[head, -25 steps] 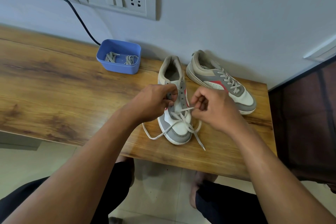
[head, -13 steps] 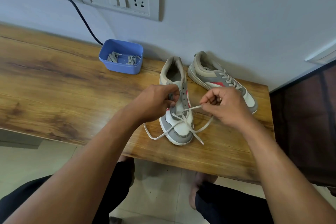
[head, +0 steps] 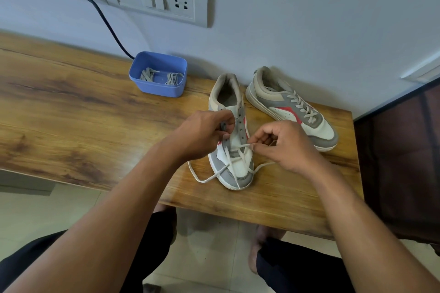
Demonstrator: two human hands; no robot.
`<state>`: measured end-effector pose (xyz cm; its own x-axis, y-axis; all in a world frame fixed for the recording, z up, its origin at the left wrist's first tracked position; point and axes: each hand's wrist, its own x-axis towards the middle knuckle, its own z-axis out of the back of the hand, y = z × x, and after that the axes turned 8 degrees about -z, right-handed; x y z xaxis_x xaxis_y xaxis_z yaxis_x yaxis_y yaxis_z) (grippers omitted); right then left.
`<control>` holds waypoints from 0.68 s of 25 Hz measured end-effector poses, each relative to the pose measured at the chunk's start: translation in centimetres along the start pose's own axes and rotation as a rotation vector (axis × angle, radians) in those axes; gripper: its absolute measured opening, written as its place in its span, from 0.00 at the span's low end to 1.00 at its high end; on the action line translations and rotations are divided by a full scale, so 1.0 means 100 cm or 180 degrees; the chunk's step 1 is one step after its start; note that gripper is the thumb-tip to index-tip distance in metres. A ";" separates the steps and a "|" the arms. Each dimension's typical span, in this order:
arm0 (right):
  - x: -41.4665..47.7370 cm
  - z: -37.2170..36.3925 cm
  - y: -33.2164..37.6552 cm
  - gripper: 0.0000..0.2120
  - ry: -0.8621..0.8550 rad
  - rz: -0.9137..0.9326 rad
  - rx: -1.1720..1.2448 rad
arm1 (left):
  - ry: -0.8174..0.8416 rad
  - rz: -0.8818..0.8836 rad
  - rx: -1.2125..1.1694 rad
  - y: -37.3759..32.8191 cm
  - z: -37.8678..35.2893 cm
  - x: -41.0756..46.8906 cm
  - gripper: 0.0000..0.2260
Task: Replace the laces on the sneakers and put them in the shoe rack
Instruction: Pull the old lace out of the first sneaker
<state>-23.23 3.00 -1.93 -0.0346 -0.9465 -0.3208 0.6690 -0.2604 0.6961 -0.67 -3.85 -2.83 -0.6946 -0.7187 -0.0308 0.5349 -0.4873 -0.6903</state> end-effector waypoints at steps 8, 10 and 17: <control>-0.003 0.000 0.005 0.08 -0.0043 0.0121 0.0095 | 0.0022 -0.0021 0.0028 0.000 -0.001 0.001 0.08; 0.001 0.008 0.001 0.07 -0.0376 0.0046 0.0046 | -0.0005 -0.0022 0.0020 0.001 -0.001 0.000 0.07; -0.001 0.000 0.004 0.06 -0.0131 0.0016 -0.0160 | 0.0013 0.0005 -0.0026 0.002 0.000 0.001 0.08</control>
<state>-22.96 2.96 -1.65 -0.0611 -0.9551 -0.2900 0.7057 -0.2468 0.6642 -0.62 -3.97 -2.93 -0.6957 -0.7175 -0.0348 0.5320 -0.4820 -0.6962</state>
